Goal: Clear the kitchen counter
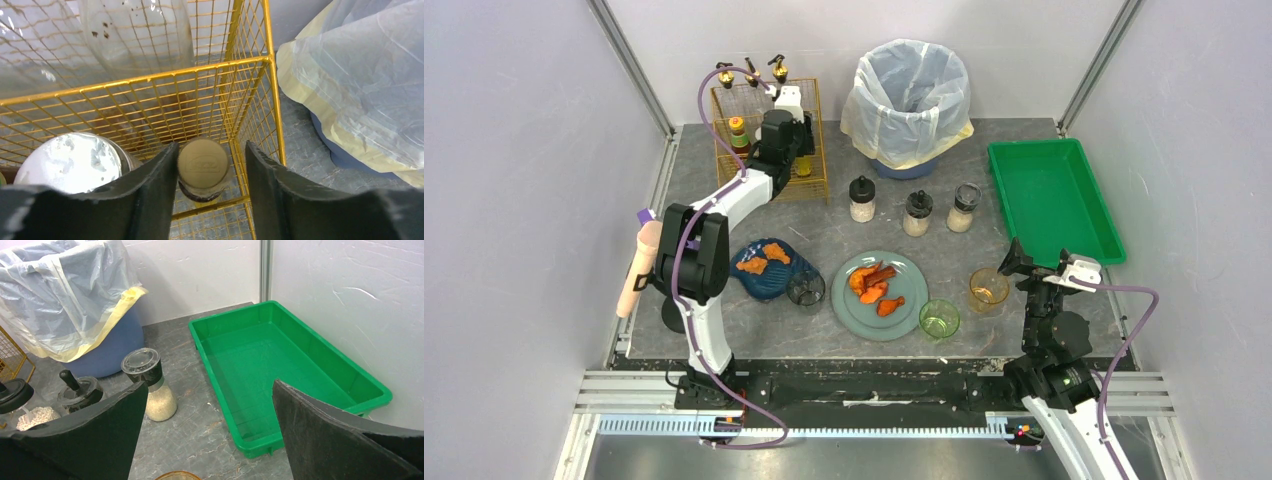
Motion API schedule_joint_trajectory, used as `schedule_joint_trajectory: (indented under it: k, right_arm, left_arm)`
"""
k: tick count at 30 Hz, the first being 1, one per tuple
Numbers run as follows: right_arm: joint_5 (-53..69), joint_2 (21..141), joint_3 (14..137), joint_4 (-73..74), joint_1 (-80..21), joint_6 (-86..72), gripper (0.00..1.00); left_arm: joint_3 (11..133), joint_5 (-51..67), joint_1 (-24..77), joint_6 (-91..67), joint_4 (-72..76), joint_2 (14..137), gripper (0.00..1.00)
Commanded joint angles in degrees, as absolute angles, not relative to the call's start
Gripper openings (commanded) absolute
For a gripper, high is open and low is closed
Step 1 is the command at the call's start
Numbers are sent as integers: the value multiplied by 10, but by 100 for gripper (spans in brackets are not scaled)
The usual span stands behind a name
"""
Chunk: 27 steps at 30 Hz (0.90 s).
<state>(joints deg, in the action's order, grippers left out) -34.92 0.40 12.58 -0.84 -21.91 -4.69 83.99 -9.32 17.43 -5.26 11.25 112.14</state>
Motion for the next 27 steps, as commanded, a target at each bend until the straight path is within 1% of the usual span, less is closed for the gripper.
schedule_joint_trajectory:
  k: [1, 4, 6, 10, 18, 22, 27]
  right_arm:
    - [-351, -92, 135, -29, -221, -40, 98]
    - [-349, -92, 136, -28, -221, -43, 98]
    - [-349, -92, 137, -26, -221, -44, 98]
    - [-347, -92, 139, -25, -221, -46, 98]
    - [-341, -92, 143, -19, -221, -51, 98]
    - [-341, -92, 145, -18, -222, -53, 98]
    - [-342, -92, 144, -18, -222, -53, 98]
  left_arm:
    - [840, -88, 174, -89, 158, 1099, 63]
    - [833, -88, 177, -93, 149, 1079, 74]
    - [825, -89, 181, -97, 144, 1059, 79]
    - [815, -90, 194, -110, 125, 1015, 84]
    - [791, -108, 252, -122, 77, 931, 89]
    - [758, -119, 282, -151, 65, 895, 90]
    - [736, -127, 326, -165, 30, 878, 92]
